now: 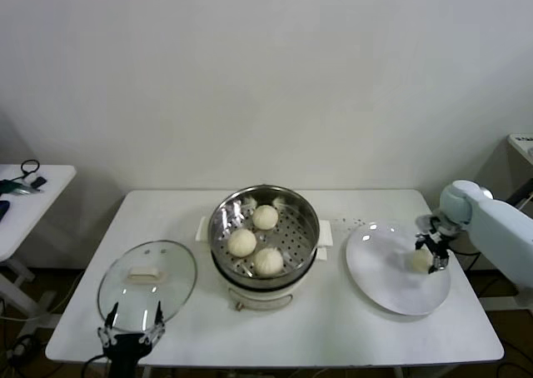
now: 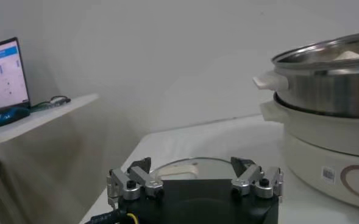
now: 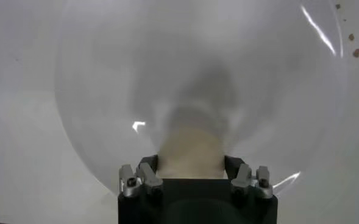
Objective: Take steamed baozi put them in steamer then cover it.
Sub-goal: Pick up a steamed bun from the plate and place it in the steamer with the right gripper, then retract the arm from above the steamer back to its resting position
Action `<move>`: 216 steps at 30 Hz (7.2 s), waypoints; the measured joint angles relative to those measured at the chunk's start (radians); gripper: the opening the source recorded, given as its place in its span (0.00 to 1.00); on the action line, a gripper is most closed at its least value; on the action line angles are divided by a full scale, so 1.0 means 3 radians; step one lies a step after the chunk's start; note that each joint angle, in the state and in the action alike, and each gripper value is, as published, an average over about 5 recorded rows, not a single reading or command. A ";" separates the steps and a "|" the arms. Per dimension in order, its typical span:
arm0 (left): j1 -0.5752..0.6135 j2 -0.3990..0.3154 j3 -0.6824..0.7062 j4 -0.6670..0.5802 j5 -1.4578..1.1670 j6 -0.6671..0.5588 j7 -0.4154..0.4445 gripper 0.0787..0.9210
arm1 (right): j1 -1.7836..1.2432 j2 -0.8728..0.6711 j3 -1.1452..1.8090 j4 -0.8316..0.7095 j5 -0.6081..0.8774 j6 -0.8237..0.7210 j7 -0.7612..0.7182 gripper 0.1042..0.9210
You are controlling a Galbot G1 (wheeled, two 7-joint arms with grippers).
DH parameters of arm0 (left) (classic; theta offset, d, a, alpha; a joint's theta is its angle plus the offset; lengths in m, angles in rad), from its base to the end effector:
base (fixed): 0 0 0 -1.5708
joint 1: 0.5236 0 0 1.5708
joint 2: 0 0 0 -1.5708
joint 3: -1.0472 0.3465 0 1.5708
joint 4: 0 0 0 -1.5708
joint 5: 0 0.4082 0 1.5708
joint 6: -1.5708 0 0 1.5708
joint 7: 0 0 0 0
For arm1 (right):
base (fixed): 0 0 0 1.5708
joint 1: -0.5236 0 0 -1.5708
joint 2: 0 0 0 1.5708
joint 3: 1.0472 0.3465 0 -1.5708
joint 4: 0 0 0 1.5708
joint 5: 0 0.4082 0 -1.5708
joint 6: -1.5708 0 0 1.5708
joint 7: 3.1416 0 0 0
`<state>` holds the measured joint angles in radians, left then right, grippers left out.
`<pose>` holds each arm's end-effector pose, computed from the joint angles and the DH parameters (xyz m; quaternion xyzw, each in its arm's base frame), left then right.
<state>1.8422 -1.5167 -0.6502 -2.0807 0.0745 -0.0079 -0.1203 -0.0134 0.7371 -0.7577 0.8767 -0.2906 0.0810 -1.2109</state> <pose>0.1443 0.0529 -0.3536 0.0874 -0.9819 -0.1048 0.1312 0.5880 -0.2478 -0.2459 0.5061 -0.4622 0.5556 0.4706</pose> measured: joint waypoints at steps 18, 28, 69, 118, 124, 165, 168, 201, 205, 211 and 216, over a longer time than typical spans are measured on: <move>0.0002 0.0060 0.0068 0.0083 -0.0117 -0.0042 0.0012 0.88 | 0.1473 0.0185 -0.1393 0.0668 0.1720 -0.0832 0.0406 0.72; 0.0005 0.0126 0.0108 0.0150 -0.0198 -0.0078 0.0015 0.88 | 0.2289 0.0518 -0.2121 0.1217 0.2785 -0.1379 0.0766 0.72; -0.0066 0.0201 0.0087 0.0228 -0.0234 -0.0097 0.0019 0.88 | 0.2313 0.1684 -0.3012 0.1125 0.3647 -0.1745 0.1027 0.74; -0.0247 0.0120 0.0006 0.0089 0.0038 0.0024 0.0088 0.88 | 0.0952 -0.0273 -0.1188 0.2181 0.3707 -0.0346 0.2751 0.88; -0.0268 0.0077 0.0041 0.0060 0.0168 0.0026 0.0105 0.88 | -0.0027 -0.0479 -0.0207 0.2268 0.3675 -0.0094 0.3006 0.88; -0.0564 0.0531 0.0059 0.0232 0.4086 0.0653 0.0370 0.88 | -0.3810 0.0576 0.3640 0.2300 0.3158 0.0166 0.3379 0.88; -0.0645 0.0574 0.0068 0.0365 0.4219 0.0627 0.0344 0.88 | -0.3822 0.0606 0.3674 0.2264 0.3123 0.0166 0.3374 0.88; -0.1609 0.0839 0.0131 0.1750 0.4313 0.0375 0.0038 0.88 | -0.3942 0.0729 0.3833 0.2097 0.2790 0.0216 0.3199 0.88; -0.1686 0.0843 0.0151 0.1834 0.4283 0.0378 0.0014 0.88 | -0.3956 0.0740 0.3831 0.2092 0.2754 0.0217 0.3172 0.88; -0.1779 0.0846 0.0175 0.1927 0.4233 0.0367 -0.0019 0.88 | -0.3955 0.0755 0.3806 0.2089 0.2684 0.0217 0.3140 0.88; -0.1805 0.0850 0.0179 0.1971 0.4187 0.0327 -0.0039 0.77 | -0.3952 0.0775 0.3784 0.2071 0.2616 0.0223 0.3115 0.88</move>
<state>1.3005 -1.2616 -0.5966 -1.4893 1.3308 0.0901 -0.1322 -1.1991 0.9697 0.3777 1.4978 0.4942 0.1479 -0.2764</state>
